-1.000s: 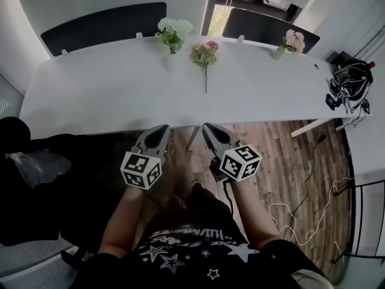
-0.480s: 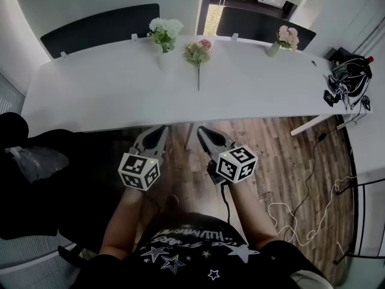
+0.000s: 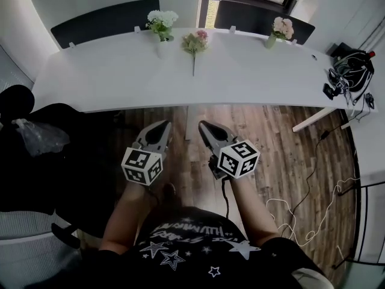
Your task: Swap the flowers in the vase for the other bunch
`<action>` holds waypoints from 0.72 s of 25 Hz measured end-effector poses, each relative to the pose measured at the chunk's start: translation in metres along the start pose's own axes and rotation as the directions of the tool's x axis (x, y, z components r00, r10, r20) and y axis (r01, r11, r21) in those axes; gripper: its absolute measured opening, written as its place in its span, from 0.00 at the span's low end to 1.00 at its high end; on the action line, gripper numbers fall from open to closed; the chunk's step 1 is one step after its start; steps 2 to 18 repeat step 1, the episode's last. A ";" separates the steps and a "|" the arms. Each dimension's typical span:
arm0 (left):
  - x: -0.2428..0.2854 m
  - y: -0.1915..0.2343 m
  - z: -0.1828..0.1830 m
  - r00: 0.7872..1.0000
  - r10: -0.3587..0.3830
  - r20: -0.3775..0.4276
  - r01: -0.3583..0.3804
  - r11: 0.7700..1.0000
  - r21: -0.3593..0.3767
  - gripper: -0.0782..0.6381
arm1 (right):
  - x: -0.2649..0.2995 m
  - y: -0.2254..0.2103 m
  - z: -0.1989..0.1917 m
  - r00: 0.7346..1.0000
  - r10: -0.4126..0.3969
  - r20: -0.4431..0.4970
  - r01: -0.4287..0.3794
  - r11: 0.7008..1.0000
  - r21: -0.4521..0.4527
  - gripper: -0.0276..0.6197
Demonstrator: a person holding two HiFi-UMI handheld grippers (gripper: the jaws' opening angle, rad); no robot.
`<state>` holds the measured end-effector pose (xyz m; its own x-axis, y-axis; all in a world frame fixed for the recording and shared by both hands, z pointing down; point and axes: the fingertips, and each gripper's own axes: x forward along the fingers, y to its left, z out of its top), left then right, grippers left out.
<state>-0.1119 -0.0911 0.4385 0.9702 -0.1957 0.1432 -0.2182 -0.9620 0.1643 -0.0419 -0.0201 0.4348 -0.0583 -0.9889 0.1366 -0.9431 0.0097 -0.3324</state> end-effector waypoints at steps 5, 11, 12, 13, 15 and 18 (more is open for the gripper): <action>-0.002 -0.008 -0.001 1.000 0.001 0.000 -0.001 1.000 0.002 0.12 | -0.007 0.001 0.000 1.000 0.003 0.000 -0.003 1.000 -0.004 0.05; -0.002 -0.008 -0.001 1.000 0.001 0.000 -0.001 1.000 0.002 0.12 | -0.007 0.001 0.000 1.000 0.003 0.000 -0.003 1.000 -0.004 0.05; -0.002 -0.008 -0.001 1.000 0.001 0.000 -0.001 1.000 0.002 0.12 | -0.007 0.001 0.000 1.000 0.003 0.000 -0.003 1.000 -0.004 0.05; -0.002 -0.008 -0.001 1.000 0.001 0.000 -0.001 1.000 0.002 0.12 | -0.007 0.001 0.000 1.000 0.003 0.000 -0.003 1.000 -0.004 0.05; -0.002 -0.008 -0.001 1.000 0.001 0.000 -0.001 1.000 0.002 0.12 | -0.007 0.001 0.000 1.000 0.003 0.000 -0.003 1.000 -0.004 0.05; -0.002 -0.008 -0.001 1.000 0.001 0.000 -0.001 1.000 0.002 0.12 | -0.007 0.001 0.000 1.000 0.003 0.000 -0.003 1.000 -0.004 0.05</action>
